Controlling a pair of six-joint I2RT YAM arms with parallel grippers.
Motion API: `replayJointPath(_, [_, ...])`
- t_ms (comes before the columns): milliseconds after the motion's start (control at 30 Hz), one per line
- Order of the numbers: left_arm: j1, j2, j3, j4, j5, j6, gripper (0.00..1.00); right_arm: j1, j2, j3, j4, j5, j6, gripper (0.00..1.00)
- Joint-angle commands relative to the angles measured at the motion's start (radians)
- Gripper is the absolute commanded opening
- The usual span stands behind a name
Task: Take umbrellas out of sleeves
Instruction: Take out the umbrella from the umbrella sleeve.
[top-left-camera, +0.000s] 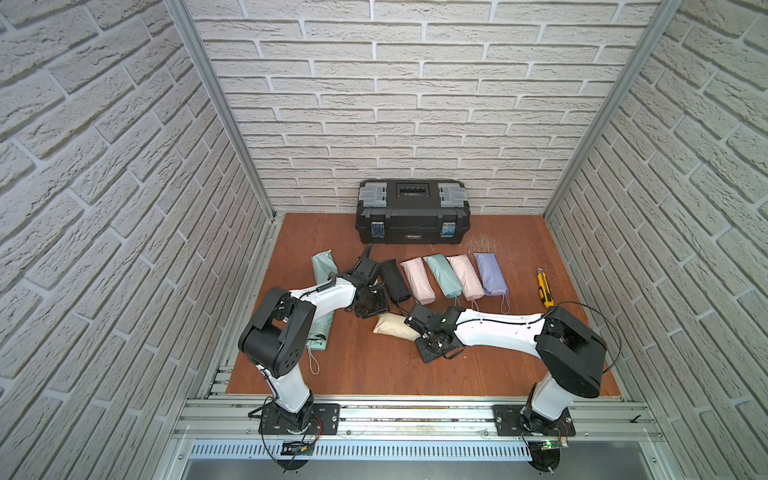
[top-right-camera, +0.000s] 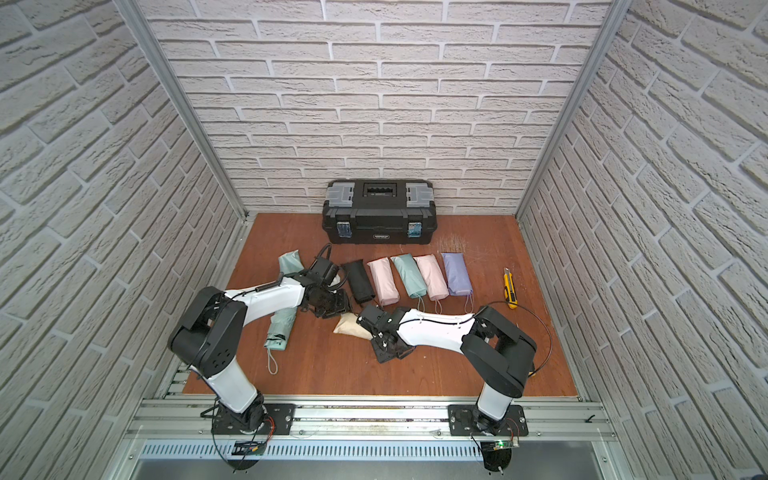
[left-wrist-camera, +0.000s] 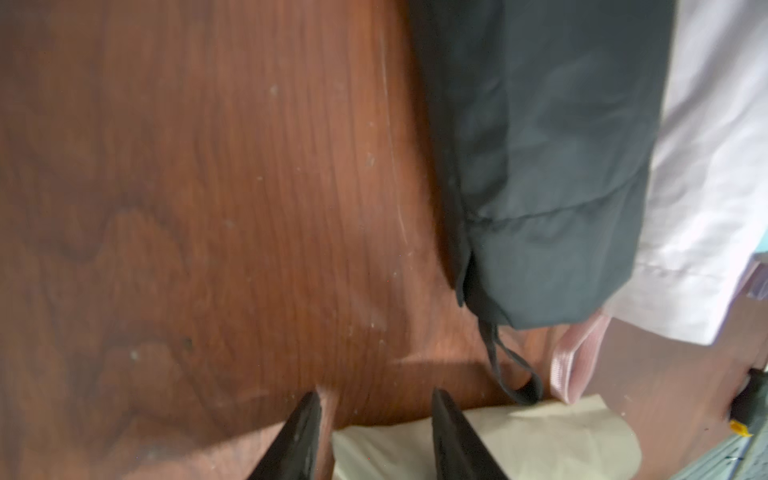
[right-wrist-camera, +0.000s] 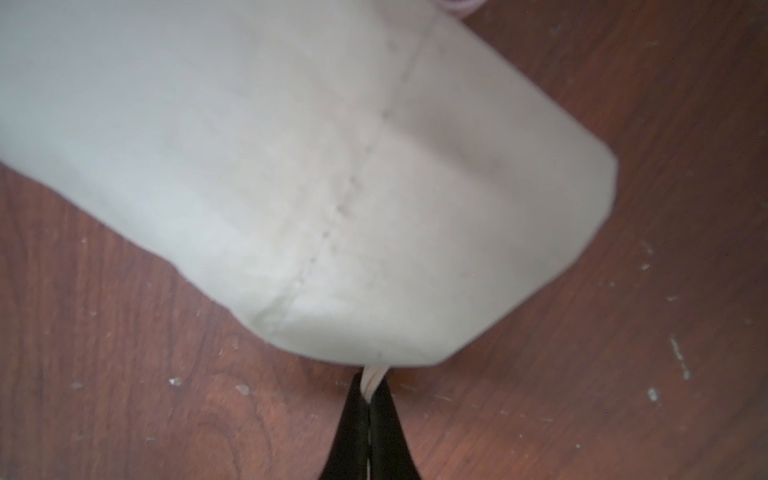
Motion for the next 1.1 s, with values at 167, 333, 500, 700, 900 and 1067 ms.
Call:
replayJointPath(167, [-0.006,0.028,0.006,0.071,0.022,-0.117,0.39,0.004,-0.030,-0.010,0.025,-0.008,0.004,0.03])
replayJointPath(333, [-0.007,0.048,0.031,0.077,0.031,-0.108,0.25,0.005,-0.031,-0.014,0.027,-0.018,0.006,0.03])
replayJointPath(500, [-0.006,0.045,0.035,0.076,0.035,-0.095,0.05,0.005,-0.037,-0.019,0.029,-0.013,0.006,0.03])
replayJointPath(700, [-0.006,0.040,0.040,0.070,0.035,-0.085,0.00,0.005,-0.034,-0.014,0.026,-0.010,0.003,0.03])
replayJointPath(900, [0.012,0.031,0.064,0.034,0.016,-0.045,0.00,0.005,-0.051,-0.027,0.009,0.016,0.004,0.03])
replayJointPath(1067, [0.042,0.019,0.066,0.019,0.011,-0.020,0.00,0.005,-0.086,-0.044,-0.019,0.060,0.004,0.03])
